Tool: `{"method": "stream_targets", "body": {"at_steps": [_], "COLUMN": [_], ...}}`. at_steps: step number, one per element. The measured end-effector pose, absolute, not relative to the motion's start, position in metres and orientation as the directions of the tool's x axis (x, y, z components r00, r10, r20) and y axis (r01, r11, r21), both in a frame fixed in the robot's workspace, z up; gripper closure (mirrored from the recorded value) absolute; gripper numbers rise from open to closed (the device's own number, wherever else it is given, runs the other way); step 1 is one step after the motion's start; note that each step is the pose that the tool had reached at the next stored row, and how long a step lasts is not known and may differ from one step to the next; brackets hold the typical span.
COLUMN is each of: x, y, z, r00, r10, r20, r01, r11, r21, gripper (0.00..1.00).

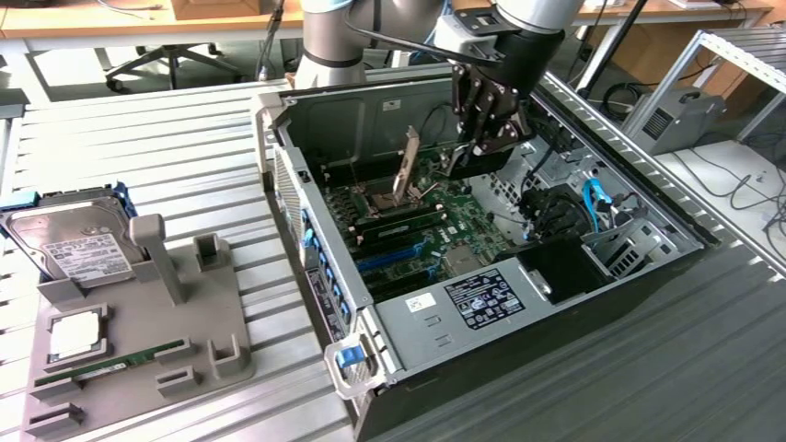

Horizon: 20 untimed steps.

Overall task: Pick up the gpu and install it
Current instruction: 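Insert the gpu into the slot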

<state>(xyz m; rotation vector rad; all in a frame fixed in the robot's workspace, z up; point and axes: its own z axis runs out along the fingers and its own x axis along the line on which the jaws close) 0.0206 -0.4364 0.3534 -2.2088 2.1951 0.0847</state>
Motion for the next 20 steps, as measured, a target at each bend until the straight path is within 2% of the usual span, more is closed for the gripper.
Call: {"method": "stream_targets", "body": {"at_steps": [20], "x": [0.0162], "y": [-0.4431], "z": [0.3468], "r00": [-0.002], "r10": [-0.998], "r20": [-0.058], "r01": [-1.000], "r11": [0.001], "r21": [0.019], "gripper": [0.74]}}
